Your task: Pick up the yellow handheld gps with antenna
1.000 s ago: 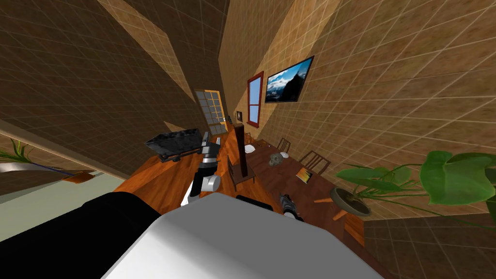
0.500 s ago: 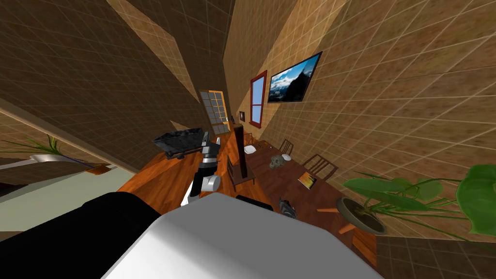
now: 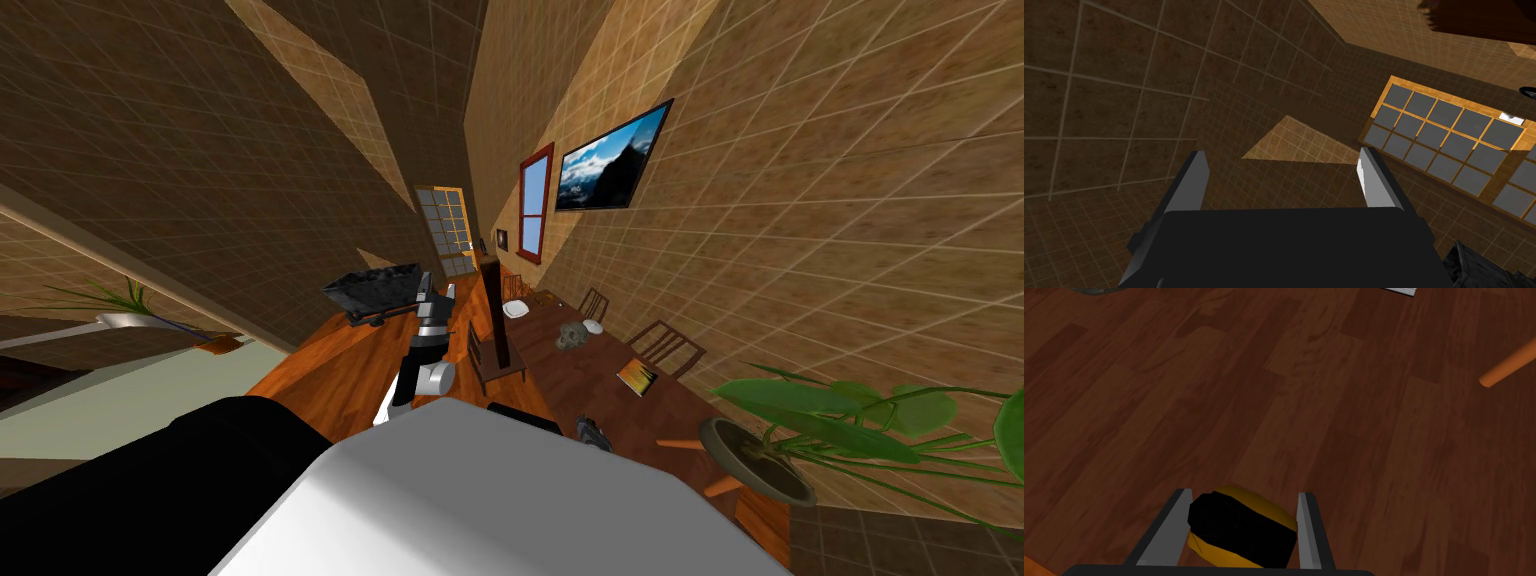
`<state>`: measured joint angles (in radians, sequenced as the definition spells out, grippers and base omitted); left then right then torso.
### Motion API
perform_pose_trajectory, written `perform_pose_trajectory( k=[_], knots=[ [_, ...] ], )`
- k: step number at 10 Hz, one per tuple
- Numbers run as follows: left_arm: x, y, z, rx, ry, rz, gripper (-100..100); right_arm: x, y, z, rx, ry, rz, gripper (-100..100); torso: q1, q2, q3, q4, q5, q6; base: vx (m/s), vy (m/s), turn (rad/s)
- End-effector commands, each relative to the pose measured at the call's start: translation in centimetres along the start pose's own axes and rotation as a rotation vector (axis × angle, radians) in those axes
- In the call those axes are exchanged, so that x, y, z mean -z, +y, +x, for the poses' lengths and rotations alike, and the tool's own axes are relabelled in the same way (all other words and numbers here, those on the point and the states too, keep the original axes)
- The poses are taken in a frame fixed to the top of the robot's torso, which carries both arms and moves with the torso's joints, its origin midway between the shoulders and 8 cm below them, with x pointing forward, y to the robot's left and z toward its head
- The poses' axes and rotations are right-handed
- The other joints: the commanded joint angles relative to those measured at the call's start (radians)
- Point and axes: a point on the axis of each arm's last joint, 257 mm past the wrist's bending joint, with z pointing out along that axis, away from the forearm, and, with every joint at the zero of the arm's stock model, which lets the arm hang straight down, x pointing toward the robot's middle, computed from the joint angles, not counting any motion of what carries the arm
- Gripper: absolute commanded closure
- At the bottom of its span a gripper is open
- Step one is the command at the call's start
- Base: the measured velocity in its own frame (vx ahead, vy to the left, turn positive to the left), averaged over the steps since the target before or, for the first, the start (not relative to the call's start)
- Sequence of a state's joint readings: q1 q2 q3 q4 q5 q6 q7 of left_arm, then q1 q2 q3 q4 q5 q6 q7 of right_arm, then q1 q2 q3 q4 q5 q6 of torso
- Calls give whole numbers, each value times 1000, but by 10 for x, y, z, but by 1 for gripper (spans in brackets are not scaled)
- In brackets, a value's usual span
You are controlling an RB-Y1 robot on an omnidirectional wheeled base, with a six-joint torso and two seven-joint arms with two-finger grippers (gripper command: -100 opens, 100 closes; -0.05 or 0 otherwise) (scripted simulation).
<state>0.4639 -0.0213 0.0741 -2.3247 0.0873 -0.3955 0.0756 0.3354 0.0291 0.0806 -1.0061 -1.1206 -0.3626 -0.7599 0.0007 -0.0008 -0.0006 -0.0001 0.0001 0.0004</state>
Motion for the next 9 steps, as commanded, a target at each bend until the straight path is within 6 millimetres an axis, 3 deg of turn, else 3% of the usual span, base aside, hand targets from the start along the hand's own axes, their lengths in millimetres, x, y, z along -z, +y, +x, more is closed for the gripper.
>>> perform_pose_trajectory(
  k=[1,4,5,6,9],
  knots=[
    [0,0,0,0,0,0,0,0,0,0,0,0,0,100,0,0,0,0,0,0,0,0,0],
    [0,0,0,0,0,0,0,0,0,0,0,1,0,100,0,0,0,0,0,0,0,0,0],
    [0,0,0,0,0,0,0,0,0,0,0,1,0,0,0,0,0,0,0,0,0,0,0],
    [0,0,0,0,0,0,0,-15,-1,8,24,-13,27,100,0,0,0,0,0,0,-50,76,-234],
    [0,0,0,0,0,0,0,-36,-10,28,48,-8,62,100,1,2,-1,-3,-1,2,-85,96,-156]
  ],
)
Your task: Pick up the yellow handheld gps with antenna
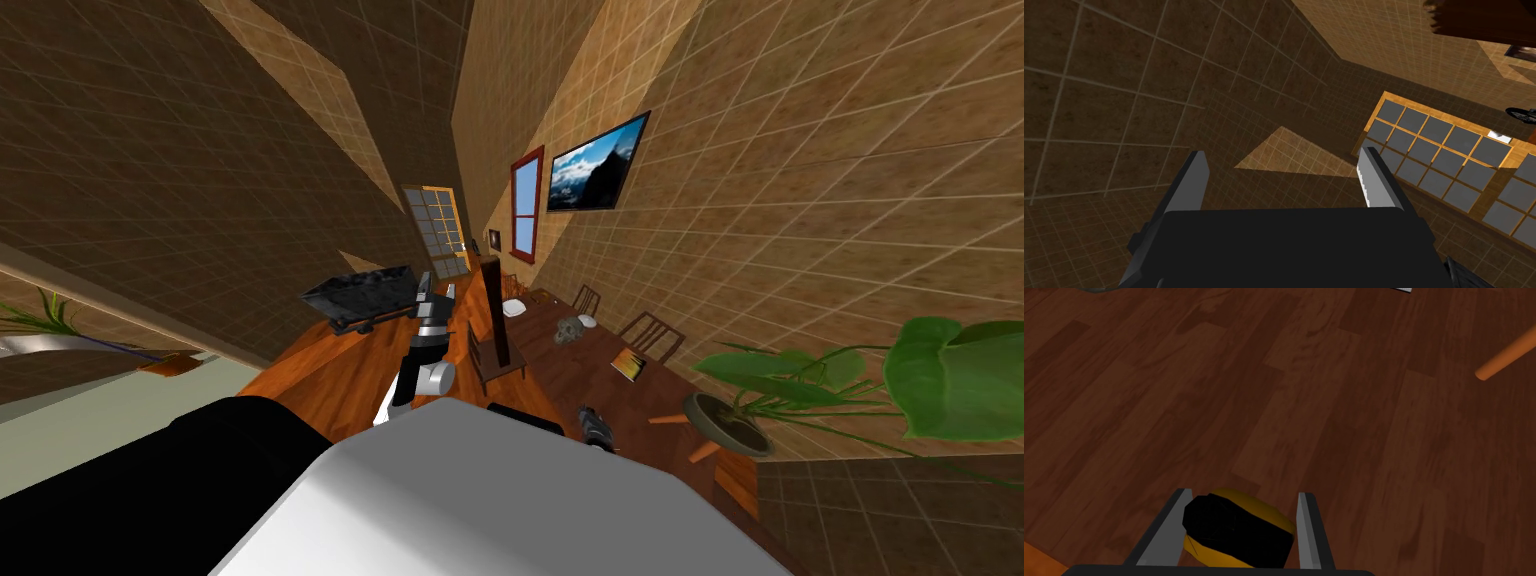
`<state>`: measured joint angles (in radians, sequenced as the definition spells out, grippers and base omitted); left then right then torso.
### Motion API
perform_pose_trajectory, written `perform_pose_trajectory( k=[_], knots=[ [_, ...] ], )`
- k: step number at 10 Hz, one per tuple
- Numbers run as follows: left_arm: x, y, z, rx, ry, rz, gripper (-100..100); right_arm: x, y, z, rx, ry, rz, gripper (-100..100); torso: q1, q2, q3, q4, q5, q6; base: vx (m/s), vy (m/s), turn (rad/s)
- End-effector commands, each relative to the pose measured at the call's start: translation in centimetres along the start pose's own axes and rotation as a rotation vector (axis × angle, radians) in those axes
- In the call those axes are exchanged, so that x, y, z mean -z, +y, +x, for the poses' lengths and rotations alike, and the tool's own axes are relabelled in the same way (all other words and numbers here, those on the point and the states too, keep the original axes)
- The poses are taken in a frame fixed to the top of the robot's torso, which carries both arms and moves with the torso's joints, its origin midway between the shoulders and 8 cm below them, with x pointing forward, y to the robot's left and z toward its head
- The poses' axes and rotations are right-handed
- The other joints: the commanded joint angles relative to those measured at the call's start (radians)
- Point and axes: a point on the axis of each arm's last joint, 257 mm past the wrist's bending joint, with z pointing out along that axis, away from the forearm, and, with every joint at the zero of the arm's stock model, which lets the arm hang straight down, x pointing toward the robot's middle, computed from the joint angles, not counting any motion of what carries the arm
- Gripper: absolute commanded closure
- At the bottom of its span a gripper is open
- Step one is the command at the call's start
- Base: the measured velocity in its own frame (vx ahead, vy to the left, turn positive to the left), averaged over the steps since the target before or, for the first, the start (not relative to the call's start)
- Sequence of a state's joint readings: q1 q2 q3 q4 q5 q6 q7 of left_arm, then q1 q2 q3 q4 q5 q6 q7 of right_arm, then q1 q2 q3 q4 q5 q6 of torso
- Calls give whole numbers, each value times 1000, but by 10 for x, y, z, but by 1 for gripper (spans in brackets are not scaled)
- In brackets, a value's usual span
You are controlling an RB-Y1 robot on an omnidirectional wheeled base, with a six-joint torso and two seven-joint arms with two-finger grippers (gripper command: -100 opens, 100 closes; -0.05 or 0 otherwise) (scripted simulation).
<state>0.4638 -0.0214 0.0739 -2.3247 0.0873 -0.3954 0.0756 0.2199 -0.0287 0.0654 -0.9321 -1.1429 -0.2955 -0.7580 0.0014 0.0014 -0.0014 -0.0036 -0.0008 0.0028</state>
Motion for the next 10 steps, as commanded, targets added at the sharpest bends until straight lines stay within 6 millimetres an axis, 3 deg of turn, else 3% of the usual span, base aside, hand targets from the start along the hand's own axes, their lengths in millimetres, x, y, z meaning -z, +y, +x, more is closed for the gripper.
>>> perform_pose_trajectory(
  k=[1,7,9,10],
  knots=[
    [0,0,0,0,0,0,0,-13,-5,11,21,-7,25,100,0,0,0,0,0,0,-72,95,-189],
    [0,0,0,0,0,0,0,-46,-11,50,63,-8,75,100,-3,-3,-1,0,0,-1,-61,67,-114],
    [0,0,0,0,0,0,0,-49,-9,52,71,-11,77,100,-1,-1,-1,0,0,0,-58,60,-116],
    [0,0,0,0,0,0,0,-49,-8,52,70,-14,77,0,-2,-3,-1,0,0,0,-7,6,4]
  ],
)
